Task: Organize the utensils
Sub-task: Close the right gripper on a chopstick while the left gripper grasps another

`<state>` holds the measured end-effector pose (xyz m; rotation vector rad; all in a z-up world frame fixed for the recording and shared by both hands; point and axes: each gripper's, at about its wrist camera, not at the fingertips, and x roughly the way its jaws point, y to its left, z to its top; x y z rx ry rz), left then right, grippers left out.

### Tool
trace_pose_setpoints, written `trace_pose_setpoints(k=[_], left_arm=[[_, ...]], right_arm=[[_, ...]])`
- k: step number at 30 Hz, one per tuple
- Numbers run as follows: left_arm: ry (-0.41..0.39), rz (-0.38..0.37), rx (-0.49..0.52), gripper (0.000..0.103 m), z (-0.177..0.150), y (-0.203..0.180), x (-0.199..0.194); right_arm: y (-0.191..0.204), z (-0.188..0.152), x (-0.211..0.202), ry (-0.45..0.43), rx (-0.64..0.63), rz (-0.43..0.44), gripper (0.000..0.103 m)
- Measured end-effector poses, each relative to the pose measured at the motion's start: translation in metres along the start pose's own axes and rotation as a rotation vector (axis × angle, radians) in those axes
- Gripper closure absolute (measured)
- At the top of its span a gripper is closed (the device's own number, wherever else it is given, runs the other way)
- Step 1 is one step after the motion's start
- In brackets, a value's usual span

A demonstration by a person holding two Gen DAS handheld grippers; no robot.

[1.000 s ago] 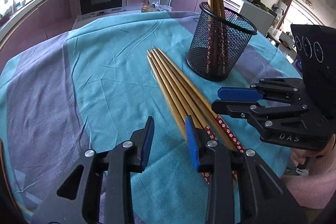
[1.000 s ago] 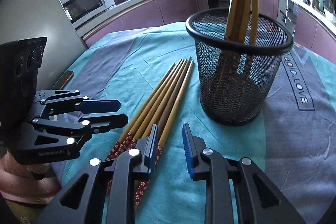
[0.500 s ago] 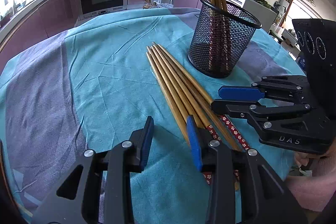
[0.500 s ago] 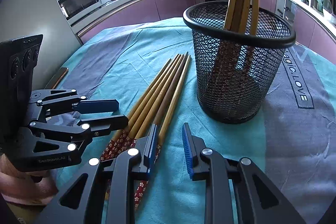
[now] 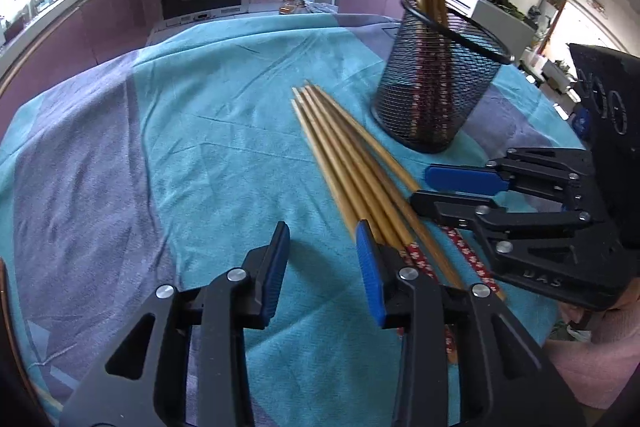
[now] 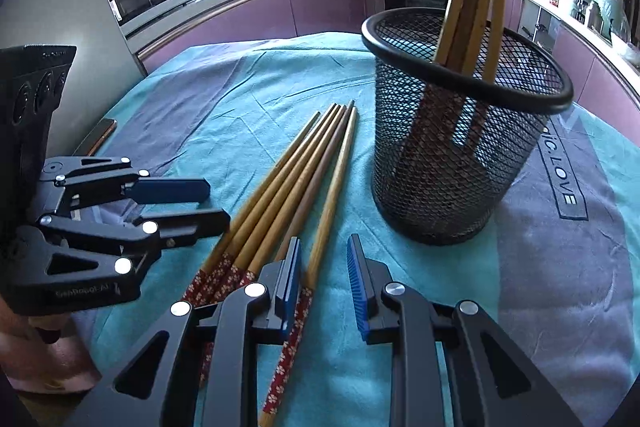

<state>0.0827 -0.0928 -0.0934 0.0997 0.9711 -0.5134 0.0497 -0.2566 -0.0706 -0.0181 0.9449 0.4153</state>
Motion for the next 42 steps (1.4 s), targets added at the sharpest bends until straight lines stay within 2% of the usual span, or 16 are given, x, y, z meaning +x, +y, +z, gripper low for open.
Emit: trace_pose_setpoints(k=[9, 16, 17, 19, 26, 31, 35, 42], left_arm=[[0.002, 0.009, 0.012, 0.07, 0.003, -0.003, 0.007], [0.011, 0.044, 0.012, 0.087, 0.007, 0.0, 0.011], [0.011, 0.044, 0.006, 0.089, 0.008, 0.001, 0.011], [0.01, 0.041, -0.01, 0.09, 0.008, 0.002, 0.012], [-0.014, 0.041, -0.077, 0.096, 0.009, 0.008, 0.007], [-0.044, 0.012, -0.081, 0.096, 0.007, 0.006, -0.005], [-0.024, -0.006, -0.062, 0.096, 0.003, 0.001, -0.005], [0.024, -0.012, -0.033, 0.095, 0.001, 0.0, 0.005]], right_arm=[[-0.001, 0.0, 0.0, -0.001, 0.0, -0.003, 0.08], [-0.001, 0.0, 0.001, -0.006, 0.008, -0.002, 0.081], [-0.002, 0.0, 0.001, -0.008, 0.02, 0.008, 0.082], [-0.007, 0.0, 0.001, -0.01, 0.05, 0.032, 0.095], [-0.02, -0.003, -0.009, -0.057, 0.125, 0.055, 0.097], [-0.02, -0.002, -0.025, -0.1, 0.117, 0.084, 0.098], [-0.016, -0.005, -0.022, -0.057, 0.081, 0.115, 0.098], [-0.015, -0.003, -0.009, 0.009, 0.058, 0.099, 0.095]])
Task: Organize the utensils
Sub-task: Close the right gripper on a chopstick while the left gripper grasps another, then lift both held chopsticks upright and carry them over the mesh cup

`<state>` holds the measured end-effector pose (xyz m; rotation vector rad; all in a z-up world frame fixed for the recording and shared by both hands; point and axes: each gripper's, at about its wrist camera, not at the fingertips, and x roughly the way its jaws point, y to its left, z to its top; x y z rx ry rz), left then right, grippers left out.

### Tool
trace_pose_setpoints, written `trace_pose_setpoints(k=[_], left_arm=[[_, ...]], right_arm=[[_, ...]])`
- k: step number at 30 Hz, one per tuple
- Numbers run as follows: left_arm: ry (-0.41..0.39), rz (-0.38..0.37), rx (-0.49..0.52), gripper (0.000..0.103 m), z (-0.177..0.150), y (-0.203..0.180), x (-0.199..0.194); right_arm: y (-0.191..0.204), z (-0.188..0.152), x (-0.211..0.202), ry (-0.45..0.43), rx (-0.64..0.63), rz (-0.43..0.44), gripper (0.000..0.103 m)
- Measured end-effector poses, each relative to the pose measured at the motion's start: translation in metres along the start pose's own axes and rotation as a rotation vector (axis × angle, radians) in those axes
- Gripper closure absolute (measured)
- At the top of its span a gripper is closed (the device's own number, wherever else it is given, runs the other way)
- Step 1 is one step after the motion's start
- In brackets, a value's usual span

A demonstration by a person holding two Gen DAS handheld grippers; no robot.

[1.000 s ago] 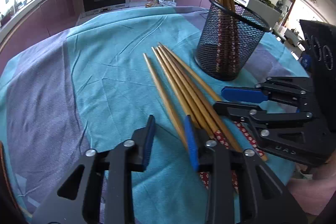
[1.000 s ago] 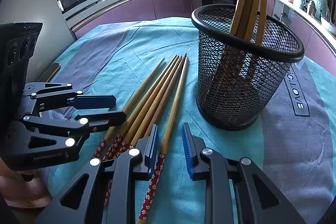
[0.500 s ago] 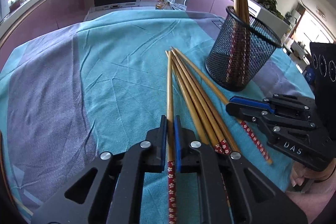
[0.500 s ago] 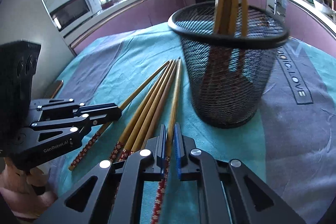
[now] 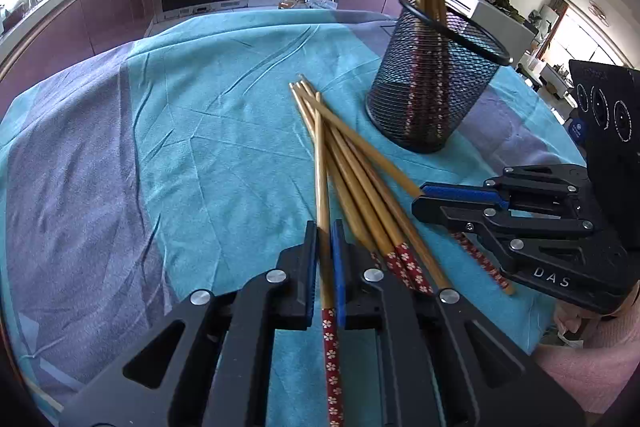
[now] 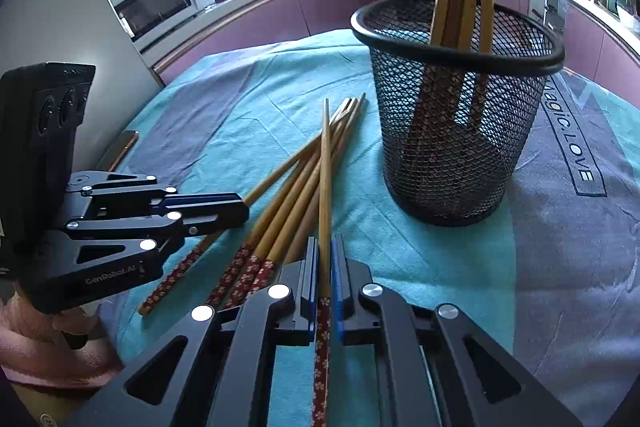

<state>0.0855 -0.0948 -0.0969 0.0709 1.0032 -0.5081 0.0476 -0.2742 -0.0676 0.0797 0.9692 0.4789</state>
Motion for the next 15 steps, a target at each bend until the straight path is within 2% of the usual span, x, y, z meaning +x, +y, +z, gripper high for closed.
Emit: trace_pose_setpoints(k=[9, 11, 15], left_arm=[[0.028, -0.042, 0.008, 0.094, 0.02, 0.007, 0.018], [0.032, -0.041, 0.005, 0.094, 0.023, 0.006, 0.02], [0.02, -0.032, -0.015, 0.096, 0.024, 0.004, 0.018]], right_arm=[[0.0, 0.017, 0.015, -0.004, -0.017, -0.025, 0.093], [-0.001, 0.017, 0.015, -0.007, -0.012, -0.013, 0.097], [-0.002, 0.016, 0.005, -0.042, -0.007, -0.003, 0.097]])
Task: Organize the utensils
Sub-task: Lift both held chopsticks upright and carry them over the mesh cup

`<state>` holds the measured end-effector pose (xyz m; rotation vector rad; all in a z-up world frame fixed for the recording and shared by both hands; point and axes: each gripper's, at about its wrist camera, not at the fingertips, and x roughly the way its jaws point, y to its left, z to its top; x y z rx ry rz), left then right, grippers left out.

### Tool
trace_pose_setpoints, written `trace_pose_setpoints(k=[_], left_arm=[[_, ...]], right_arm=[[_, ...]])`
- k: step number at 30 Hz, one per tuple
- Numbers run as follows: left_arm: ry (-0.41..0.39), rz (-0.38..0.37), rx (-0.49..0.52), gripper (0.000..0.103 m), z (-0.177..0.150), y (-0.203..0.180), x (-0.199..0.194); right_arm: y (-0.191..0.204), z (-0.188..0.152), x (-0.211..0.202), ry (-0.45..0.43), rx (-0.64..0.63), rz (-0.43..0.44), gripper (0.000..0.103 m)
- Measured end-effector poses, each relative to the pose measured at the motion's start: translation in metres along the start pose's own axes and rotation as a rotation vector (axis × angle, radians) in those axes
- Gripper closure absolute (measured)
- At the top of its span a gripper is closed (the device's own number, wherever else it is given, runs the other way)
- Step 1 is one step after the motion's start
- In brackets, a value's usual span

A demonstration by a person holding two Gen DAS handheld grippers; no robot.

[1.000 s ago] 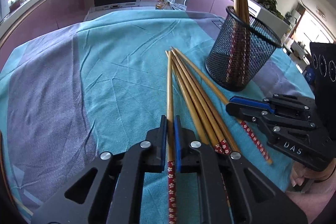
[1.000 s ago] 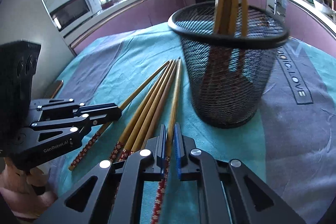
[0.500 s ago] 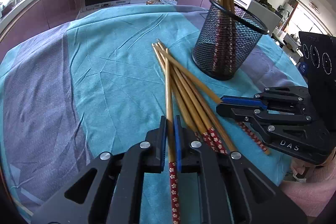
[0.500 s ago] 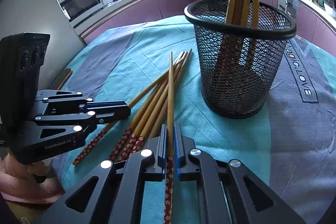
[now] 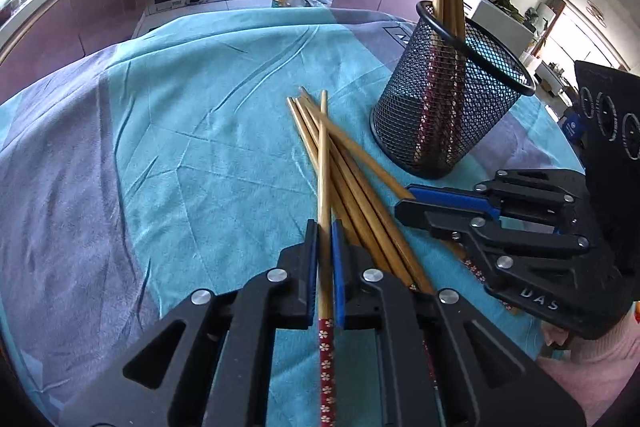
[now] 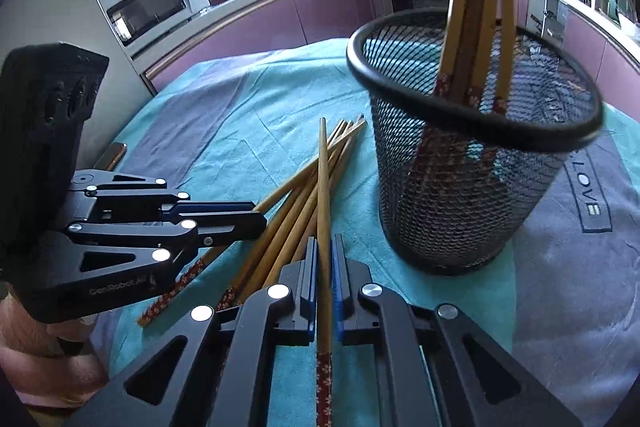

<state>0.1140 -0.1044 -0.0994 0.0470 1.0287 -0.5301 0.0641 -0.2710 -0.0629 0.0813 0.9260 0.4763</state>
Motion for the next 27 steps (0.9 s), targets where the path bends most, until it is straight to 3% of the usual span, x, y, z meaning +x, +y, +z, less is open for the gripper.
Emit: trace_pose_setpoints(k=[14, 27], left_arm=[[-0.249, -0.163, 0.029, 0.096, 0.023, -0.021, -0.081], [-0.377, -0.227, 0.064, 0.096, 0.058, -0.041, -0.124]], right_arm=[[-0.005, 0.013, -0.088, -0.218, -0.031, 0.054, 0.097], [-0.021, 0.042, -0.137, -0.367, -0.031, 0.044, 0.097]])
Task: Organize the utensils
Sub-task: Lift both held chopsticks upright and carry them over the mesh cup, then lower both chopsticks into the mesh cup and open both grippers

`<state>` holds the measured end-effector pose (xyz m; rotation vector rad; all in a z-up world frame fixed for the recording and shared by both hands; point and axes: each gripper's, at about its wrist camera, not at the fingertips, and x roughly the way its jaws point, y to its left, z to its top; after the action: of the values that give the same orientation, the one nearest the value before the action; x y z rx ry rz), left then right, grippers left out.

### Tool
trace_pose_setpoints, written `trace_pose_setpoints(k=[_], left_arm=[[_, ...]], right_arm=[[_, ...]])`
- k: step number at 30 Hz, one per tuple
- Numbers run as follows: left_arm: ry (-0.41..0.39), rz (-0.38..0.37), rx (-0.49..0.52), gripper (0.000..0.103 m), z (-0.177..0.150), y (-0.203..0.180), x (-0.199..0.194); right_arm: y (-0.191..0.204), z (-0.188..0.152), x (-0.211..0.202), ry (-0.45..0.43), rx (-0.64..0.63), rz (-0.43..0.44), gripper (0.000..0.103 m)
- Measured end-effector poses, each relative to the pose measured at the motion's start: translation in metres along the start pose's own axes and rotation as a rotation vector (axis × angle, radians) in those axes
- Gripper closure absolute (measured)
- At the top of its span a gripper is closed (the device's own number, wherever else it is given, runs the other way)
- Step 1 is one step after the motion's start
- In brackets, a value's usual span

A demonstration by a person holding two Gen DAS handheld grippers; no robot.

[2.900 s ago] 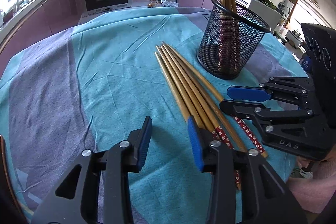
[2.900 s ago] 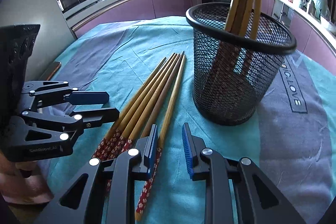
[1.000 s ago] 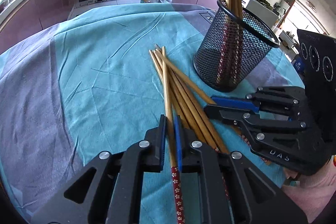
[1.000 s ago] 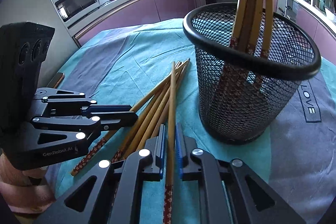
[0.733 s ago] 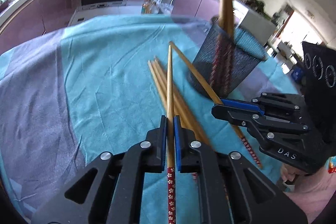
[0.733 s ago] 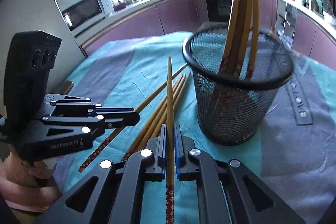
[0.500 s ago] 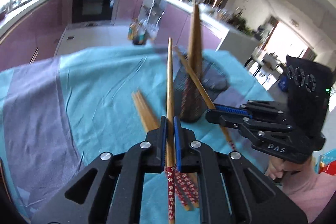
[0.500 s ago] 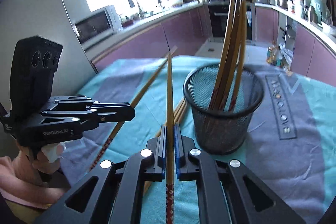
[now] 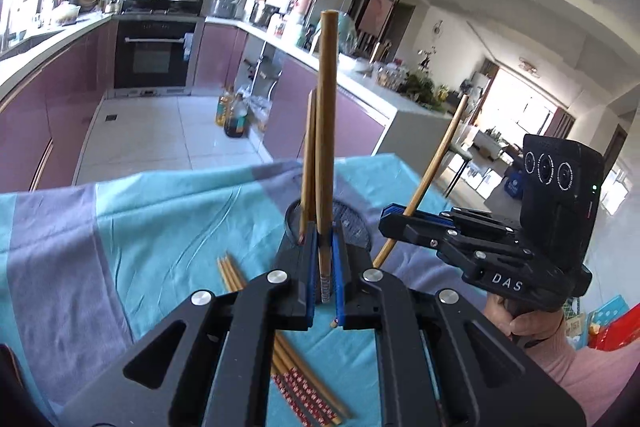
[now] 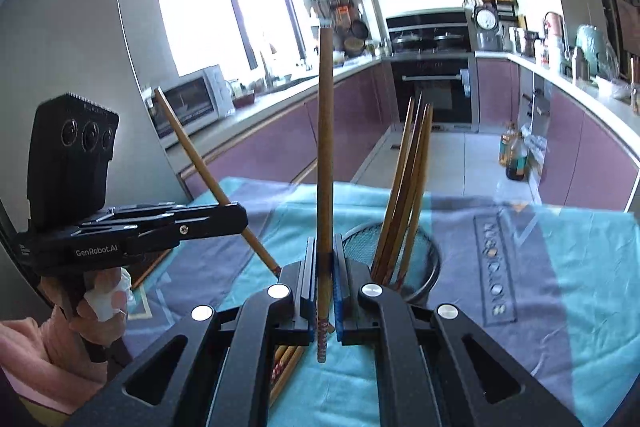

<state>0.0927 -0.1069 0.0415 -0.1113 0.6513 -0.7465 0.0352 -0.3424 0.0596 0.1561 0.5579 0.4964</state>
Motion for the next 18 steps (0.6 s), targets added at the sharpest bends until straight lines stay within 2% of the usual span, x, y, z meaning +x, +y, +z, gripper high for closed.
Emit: trace_pose_setpoints(k=[7, 11, 15, 18], left_arm=[[-0.064, -0.013, 0.048, 0.096, 0.028, -0.015, -0.021], [-0.091, 0.01, 0.086, 0.096, 0.043, -0.024, -0.026], [-0.072, 0.04, 0.12, 0.096, 0.049, -0.031, -0.019], [-0.02, 0.066, 0.142, 0.096, 0.044, -0.031, -0.005]], right_arm=[[-0.003, 0.03, -0.018, -0.077, -0.037, -0.023, 0.097], [-0.009, 0.038, -0.023, -0.109, -0.04, -0.035, 0.097], [-0.016, 0.044, -0.015, -0.1, -0.033, -0.049, 0.097], [-0.021, 0.042, -0.003, -0.058, -0.022, -0.058, 0.097]])
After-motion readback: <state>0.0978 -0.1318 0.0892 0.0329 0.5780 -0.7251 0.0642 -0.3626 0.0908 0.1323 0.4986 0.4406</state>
